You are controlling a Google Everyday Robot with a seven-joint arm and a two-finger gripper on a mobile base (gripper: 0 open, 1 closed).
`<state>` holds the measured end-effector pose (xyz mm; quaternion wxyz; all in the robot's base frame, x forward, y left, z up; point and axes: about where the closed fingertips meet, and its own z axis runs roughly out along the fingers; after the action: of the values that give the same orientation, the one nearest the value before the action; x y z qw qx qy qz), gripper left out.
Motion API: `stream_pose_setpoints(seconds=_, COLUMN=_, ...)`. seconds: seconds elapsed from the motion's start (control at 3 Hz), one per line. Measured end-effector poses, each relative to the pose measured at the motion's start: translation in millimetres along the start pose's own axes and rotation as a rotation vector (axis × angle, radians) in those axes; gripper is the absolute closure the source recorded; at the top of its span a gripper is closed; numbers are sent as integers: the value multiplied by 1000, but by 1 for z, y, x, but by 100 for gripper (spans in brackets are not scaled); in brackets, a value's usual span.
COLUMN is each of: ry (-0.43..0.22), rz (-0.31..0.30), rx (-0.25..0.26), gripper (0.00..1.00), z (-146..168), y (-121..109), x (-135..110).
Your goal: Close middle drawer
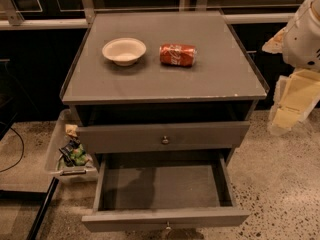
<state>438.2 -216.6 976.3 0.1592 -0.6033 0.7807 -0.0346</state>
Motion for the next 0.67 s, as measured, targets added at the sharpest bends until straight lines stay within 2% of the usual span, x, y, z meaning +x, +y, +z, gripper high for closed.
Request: stream_pose_setpoints(seconds=0.67, ry=0, rz=11, rx=-6, gripper=0, z=5, y=0, x=3)
